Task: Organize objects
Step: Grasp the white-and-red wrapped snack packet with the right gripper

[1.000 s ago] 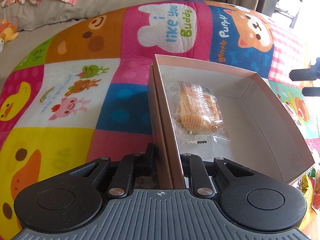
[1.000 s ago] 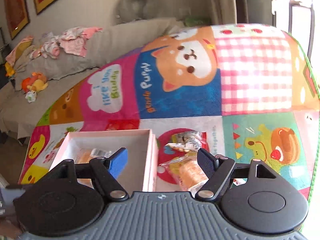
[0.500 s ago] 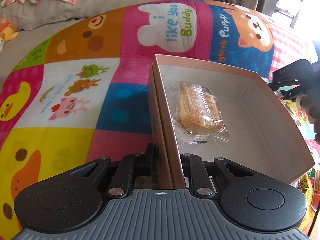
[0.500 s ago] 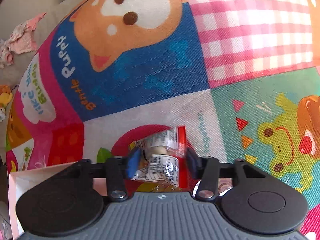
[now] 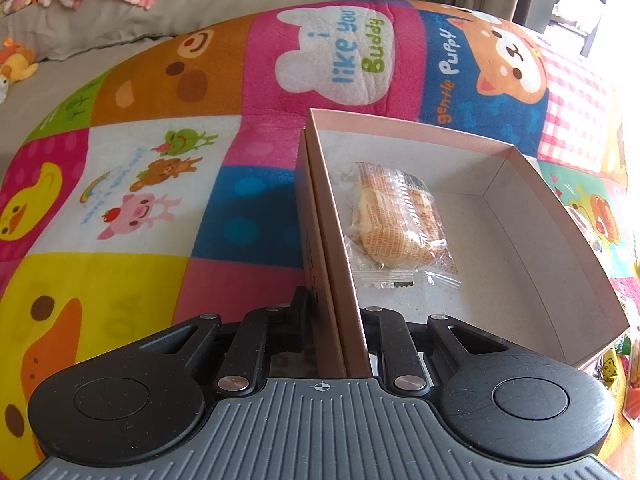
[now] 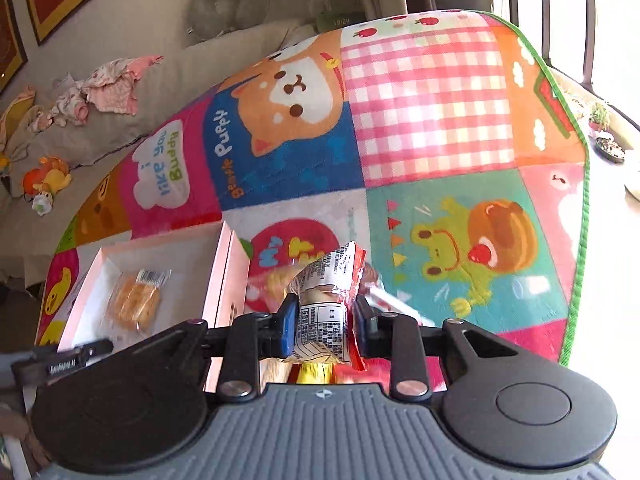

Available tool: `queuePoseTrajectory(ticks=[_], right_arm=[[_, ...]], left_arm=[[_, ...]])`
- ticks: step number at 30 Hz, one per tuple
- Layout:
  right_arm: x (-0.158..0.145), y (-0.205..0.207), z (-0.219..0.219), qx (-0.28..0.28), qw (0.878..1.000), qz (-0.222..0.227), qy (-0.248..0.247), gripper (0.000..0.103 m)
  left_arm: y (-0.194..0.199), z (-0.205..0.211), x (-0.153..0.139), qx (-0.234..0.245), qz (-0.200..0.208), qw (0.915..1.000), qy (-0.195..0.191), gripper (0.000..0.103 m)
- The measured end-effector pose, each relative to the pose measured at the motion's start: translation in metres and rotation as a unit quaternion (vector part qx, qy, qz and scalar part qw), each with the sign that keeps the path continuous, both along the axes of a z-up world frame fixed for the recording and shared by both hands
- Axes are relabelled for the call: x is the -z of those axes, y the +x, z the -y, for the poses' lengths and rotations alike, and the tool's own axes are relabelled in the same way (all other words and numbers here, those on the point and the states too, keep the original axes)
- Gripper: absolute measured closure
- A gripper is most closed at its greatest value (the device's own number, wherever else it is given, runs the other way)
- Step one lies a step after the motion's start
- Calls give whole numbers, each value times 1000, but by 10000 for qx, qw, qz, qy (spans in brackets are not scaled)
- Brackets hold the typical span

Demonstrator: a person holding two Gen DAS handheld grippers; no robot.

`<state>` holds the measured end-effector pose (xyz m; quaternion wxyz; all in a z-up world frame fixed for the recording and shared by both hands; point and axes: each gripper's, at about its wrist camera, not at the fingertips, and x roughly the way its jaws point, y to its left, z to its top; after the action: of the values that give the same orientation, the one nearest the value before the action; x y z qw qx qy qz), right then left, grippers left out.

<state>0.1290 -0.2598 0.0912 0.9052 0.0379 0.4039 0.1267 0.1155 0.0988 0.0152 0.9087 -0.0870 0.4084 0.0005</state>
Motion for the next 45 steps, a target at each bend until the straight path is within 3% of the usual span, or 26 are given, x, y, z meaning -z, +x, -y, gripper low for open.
queuePoseTrajectory(ticks=[4,9,11,12,14,16,19,29,37,39,42,45], right_arm=[[23,-48,-14,-662,9966,-475,-141,75],[51,-106,-58,-1978,9749,-942,-398,74],[57,-119,-66,-2135,9714,-872,-559,61],[59,-122,-68,-2130,9713,-848,-628,58],[61,-122,-66,-1955,9749,-750,-756,39],[60,-125,-63,-1795,9780,-640,-850,27],[59,-128,-53,-1573,9823,-569,-847,18],[72,-158,-36,-930,9900,-435,-966,10],[75,-185,-19,-338,9737,129,-2252,2],[70,-183,-4,-78,9797,55,-2004,2],[56,-179,10,-50,9969,-204,-761,2],[55,-169,-2,-176,9992,-351,14,2]], left_arm=[[0,0,0,5,-9,10000,11,85],[0,1,0,-9,-24,10000,25,85],[0,2,0,-11,-29,10000,41,85],[0,2,0,-9,-33,10000,48,85],[0,2,0,-3,-46,10000,62,85],[-1,3,0,0,-47,10000,74,85],[-1,2,-1,-22,-45,10000,58,85],[-2,3,-1,-19,-47,10000,64,85],[-3,3,-1,-25,-50,10000,51,85],[-3,3,-1,-26,-50,10000,49,85],[-3,3,-1,-23,-53,10000,59,85],[-3,3,0,-20,-53,10000,62,85]])
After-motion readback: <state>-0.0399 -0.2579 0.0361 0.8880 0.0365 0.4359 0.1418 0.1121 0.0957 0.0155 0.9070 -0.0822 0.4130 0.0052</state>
